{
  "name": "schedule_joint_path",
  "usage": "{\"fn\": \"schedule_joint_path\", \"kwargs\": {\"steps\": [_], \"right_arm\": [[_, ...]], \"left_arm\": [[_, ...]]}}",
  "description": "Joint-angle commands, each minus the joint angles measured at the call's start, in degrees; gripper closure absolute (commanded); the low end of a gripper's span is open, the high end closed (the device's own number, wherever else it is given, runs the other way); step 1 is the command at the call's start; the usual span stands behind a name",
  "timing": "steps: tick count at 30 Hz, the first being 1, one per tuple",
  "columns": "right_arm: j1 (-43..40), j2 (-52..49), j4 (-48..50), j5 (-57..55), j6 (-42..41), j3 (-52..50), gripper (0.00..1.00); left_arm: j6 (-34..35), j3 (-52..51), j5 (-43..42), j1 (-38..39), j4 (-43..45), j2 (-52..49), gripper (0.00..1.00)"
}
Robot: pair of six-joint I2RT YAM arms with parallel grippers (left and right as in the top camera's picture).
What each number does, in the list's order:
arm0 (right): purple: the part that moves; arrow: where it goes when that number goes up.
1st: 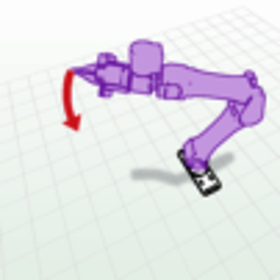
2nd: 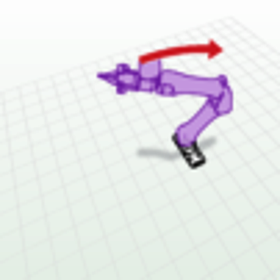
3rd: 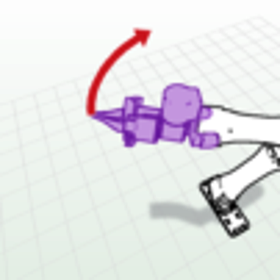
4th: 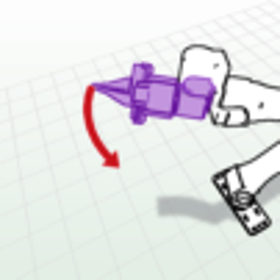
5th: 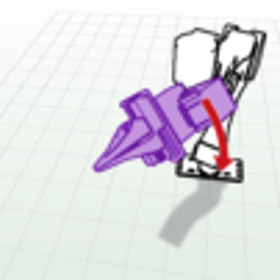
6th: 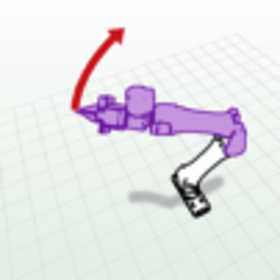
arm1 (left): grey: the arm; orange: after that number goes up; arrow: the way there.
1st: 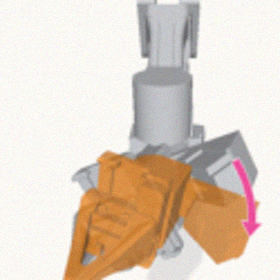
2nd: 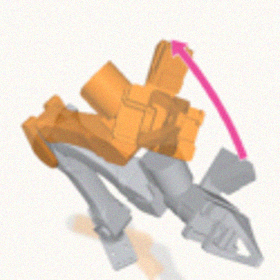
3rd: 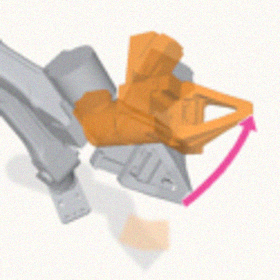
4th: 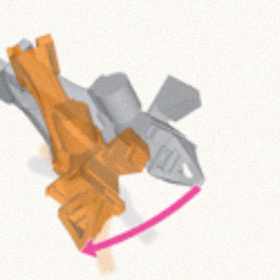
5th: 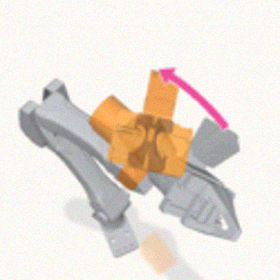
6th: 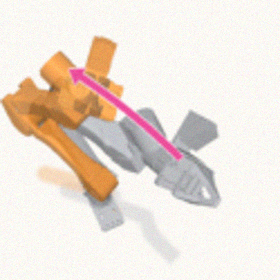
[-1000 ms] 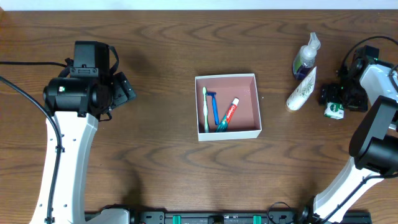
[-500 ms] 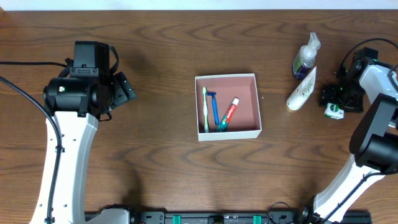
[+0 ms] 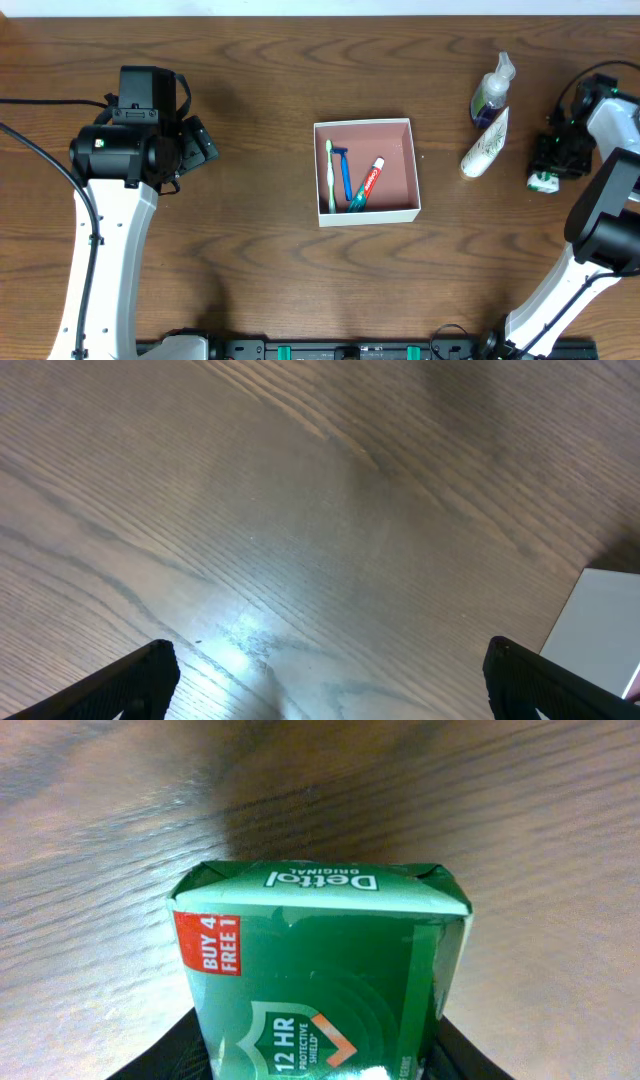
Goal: Pack container
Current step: 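Lower the right gripper and grasp the Dettol soap box, then lift the soap box and carry it left over the box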
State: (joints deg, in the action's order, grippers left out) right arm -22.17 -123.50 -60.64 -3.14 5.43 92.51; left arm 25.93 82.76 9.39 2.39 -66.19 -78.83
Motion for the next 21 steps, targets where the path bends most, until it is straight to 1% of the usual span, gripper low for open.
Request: {"fn": "schedule_joint_path", "kwargs": {"steps": [1, 6, 12, 18, 21], "right_arm": [[-0.2, 0.2, -3.3, -0.9, -0.7, 8.0, 0.68], [-0.1, 0.2, -12.9, 0.6, -0.7, 21.4, 0.68], [1.4, 0.2, -25.1, 7.9, -0.6, 40.1, 0.67], [7.5, 0.2, -35.0, 10.5, -0.6, 57.5, 0.67], [12.3, 0.4, -36.7, 10.5, -0.7, 63.5, 0.66]], "left_arm": [[0.9, 0.1, 0.3, -0.3, -0.2, -0.2, 0.02], [0.9, 0.1, 0.3, -0.3, -0.2, -0.2, 0.02], [0.9, 0.1, 0.3, -0.3, -0.2, -0.2, 0.02], [0.9, 0.1, 0.3, -0.3, -0.2, -0.2, 0.02], [0.9, 0.1, 0.3, -0.3, -0.2, -0.2, 0.02]]}}
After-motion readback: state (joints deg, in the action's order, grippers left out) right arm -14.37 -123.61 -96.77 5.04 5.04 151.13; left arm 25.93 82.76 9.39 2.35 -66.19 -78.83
